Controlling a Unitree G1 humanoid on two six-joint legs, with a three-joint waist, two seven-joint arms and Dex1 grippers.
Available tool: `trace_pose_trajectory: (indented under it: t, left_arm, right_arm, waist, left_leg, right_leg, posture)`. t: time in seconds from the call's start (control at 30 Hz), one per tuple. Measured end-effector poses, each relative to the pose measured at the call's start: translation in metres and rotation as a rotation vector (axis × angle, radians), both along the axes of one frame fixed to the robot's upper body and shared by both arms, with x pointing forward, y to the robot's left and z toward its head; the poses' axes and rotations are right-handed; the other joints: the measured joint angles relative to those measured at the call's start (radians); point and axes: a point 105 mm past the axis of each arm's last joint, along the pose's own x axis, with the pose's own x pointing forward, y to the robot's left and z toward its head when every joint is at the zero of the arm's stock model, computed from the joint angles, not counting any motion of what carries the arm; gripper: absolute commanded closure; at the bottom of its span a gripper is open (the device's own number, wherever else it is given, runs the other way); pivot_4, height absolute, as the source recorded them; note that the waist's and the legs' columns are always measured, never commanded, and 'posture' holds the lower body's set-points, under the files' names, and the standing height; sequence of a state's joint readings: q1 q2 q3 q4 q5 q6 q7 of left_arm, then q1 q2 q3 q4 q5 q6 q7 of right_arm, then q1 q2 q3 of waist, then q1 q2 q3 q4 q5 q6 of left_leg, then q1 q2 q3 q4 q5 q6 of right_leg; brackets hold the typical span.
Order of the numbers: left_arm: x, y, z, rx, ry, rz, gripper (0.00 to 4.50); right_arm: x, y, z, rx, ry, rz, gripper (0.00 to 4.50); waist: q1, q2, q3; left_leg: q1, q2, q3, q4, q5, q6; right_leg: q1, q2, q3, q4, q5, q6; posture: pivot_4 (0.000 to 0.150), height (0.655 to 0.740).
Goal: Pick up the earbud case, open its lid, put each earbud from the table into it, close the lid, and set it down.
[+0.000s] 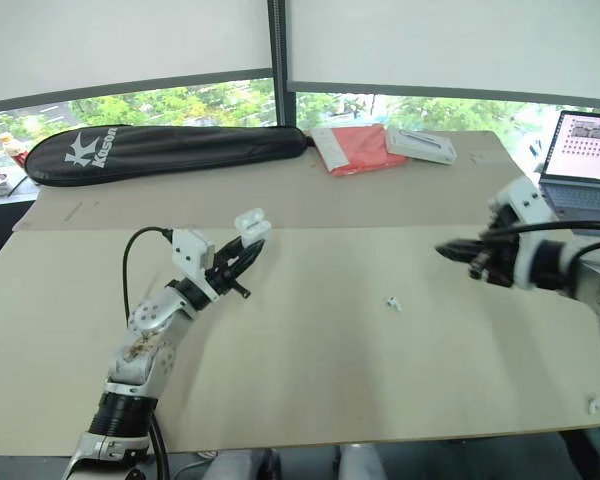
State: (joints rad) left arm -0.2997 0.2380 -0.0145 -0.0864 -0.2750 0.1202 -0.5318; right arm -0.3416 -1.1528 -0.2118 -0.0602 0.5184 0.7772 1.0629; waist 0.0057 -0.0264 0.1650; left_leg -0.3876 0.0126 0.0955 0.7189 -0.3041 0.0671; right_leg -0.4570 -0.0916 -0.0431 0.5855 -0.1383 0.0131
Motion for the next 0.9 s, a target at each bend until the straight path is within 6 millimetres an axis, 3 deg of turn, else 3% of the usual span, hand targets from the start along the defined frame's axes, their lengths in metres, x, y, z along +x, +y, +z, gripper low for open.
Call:
trace_pose_trajectory:
  t: [0.1,0.23,0.3,0.5,0.67,0.77,0.87,0.9]
  left_arm:
    - [-0.004,-0.001,-0.004,-0.004,0.016,0.003,3.94]
    - [-0.007,-0.003,-0.006,-0.001,0.022,0.002,3.94]
    - [-0.008,-0.005,-0.007,0.021,0.015,0.000,3.94]
    - [-0.009,-0.009,-0.004,0.059,-0.023,-0.015,3.94]
    - [-0.008,-0.010,0.000,0.065,-0.045,-0.015,3.94]
    - [-0.008,-0.010,0.000,0.066,-0.045,-0.018,3.94]
    - [-0.010,-0.011,0.001,0.067,-0.046,-0.022,3.94]
    - [-0.010,-0.011,0.001,0.068,-0.045,-0.023,3.94]
  right_arm:
    - [-0.010,-0.016,-0.012,-0.071,0.056,0.023,4.43]
    - [-0.010,-0.022,-0.015,-0.115,0.020,0.054,4.43]
    - [-0.006,-0.015,-0.010,-0.167,-0.080,0.126,4.43]
    - [0.001,0.030,0.014,-0.283,-0.456,0.401,4.43]
    - [-0.001,0.043,0.014,-0.334,-0.540,0.487,4.43]
    - [0.001,0.035,0.012,-0.322,-0.490,0.441,4.43]
    - [-0.003,0.007,0.003,-0.347,-0.348,0.371,4.43]
    - [-0.006,-0.003,0.001,-0.361,-0.308,0.354,4.18]
  waist:
    - [0.000,0.000,0.000]
    - [0.000,-0.001,0.000]
    - [0.000,-0.001,0.000]
    - [0.004,0.000,0.000]
    - [0.011,0.000,0.000]
    - [0.011,0.000,0.000]
    - [0.016,0.000,0.000]
    - [0.017,0.000,0.000]
  left_leg:
    - [0.002,0.001,0.001,0.001,0.001,-0.001]
    - [0.004,0.001,0.003,0.004,0.002,-0.002]
    - [0.004,0.001,0.003,0.005,0.003,-0.003]
    - [0.004,0.001,0.002,0.004,0.004,-0.004]
    - [0.003,0.000,0.002,0.004,0.002,-0.002]
    - [0.002,0.000,0.003,0.005,0.001,0.000]
    - [0.002,0.000,0.002,0.004,0.001,0.000]
    - [0.001,0.000,0.003,0.004,0.001,0.000]
  right_leg:
    - [0.000,0.001,0.002,0.002,-0.002,0.003]
    - [0.001,0.001,0.004,0.006,-0.003,0.004]
    - [0.001,0.001,0.004,0.008,-0.004,0.002]
    - [0.000,0.002,0.004,0.008,-0.002,0.004]
    - [0.000,0.000,0.003,0.007,0.001,-0.002]
    - [0.000,-0.001,0.003,0.006,0.001,-0.002]
    - [0.000,-0.001,0.003,0.005,0.001,-0.002]
    - [0.000,-0.001,0.002,0.004,0.001,-0.002]
  posture:
    - [0.150,0.7400]
    - [0.150,0.7400]
    - [0.150,0.7400]
    - [0.150,0.7400]
    - [0.150,0.7400]
    - [0.150,0.7400]
    - [0.150,0.7400]
    - [0.150,0.7400]
